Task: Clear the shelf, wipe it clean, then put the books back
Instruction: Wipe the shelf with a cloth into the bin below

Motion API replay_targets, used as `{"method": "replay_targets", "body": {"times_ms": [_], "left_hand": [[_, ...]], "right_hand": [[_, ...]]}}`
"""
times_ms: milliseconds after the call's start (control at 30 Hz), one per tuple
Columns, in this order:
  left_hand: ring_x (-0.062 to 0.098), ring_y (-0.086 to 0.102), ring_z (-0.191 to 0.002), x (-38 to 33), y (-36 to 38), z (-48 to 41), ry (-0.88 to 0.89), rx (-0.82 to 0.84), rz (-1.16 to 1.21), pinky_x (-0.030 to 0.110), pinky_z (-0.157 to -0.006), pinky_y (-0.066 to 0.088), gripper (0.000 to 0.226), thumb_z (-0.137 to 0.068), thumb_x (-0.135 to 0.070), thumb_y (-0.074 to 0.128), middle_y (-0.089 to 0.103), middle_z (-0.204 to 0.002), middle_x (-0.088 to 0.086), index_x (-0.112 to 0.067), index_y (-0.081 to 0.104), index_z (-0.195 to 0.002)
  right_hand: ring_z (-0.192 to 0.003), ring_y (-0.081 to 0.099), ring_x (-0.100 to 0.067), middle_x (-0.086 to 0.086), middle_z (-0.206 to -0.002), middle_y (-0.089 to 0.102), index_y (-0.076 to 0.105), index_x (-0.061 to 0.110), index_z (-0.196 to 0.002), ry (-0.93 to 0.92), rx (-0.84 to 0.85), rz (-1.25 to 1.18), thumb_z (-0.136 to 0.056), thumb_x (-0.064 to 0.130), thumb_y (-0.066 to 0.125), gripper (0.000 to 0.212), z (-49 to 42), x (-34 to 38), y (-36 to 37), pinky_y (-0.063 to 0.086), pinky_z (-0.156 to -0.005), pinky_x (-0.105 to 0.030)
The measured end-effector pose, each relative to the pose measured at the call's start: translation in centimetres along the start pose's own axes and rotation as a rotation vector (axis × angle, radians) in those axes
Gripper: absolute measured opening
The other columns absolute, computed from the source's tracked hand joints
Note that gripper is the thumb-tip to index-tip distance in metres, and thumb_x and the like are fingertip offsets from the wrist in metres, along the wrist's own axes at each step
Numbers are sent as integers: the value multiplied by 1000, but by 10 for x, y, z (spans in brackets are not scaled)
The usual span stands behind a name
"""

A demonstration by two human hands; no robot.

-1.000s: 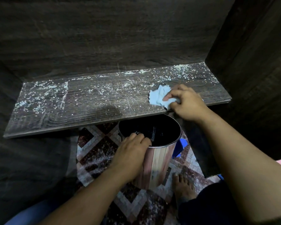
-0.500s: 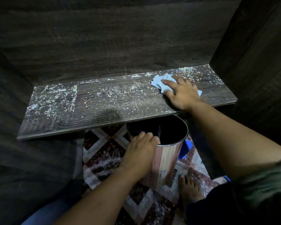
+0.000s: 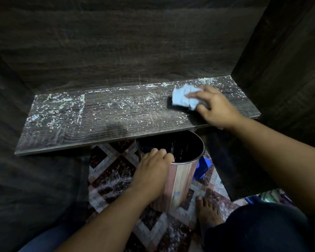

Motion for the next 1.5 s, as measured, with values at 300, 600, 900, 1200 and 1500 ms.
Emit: {"method": "replay_targets", "body": {"times_ms": [300,600,900,1200,1500], "left_hand": [[22,42,-107,-4,-1,-2,12,-14,38,31,-91,34,29,-82,-2,52,47,-107,-1,-20,50,-106],[20,37,-110,-4,-2,-2,-4,-2,23,29,-93,30,29,-87,-4,49,44,-113,-1,-21,46,-111],[24,42,-111,-3,0,-7,-10,14,25,33,-93,34,32,-83,-1,50,49,-112,2,-18,50,-110],[21,56,-77,5,2,-6,-12,-54,28,30,-64,48,43,-46,-6,78,54,-80,-2,-21,58,-81],[24,45,-108,11,0,-1,-34,-58,10,33,-91,36,32,-84,-6,52,52,-109,2,-18,55,-113]], "right_hand": [[-129,37,-34,-9,-149,38,48,39,-139,176,96,266,-90,38,35,50,-32,-21,35,28,-108,-41],[-117,46,-26,-5,-126,55,65,29,-123,-67,203,27,-84,20,44,45,25,6,24,35,-104,-40],[-138,29,-36,-10,-155,27,43,35,-143,159,56,162,-99,27,48,45,-75,-21,32,25,-116,-43],[-129,39,-31,-5,-136,49,59,35,-126,92,106,175,-89,25,51,40,-48,-15,40,28,-110,-45],[-116,49,-28,-1,-119,58,72,26,-108,5,-26,11,-78,18,48,39,-10,-17,9,36,-104,-47]]}}
Point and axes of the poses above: each hand's wrist, its own z-axis away from the middle knuckle, its own y-axis out of the palm, x = y × z, the point moved 6 cm from there along -z, towards the middle knuckle
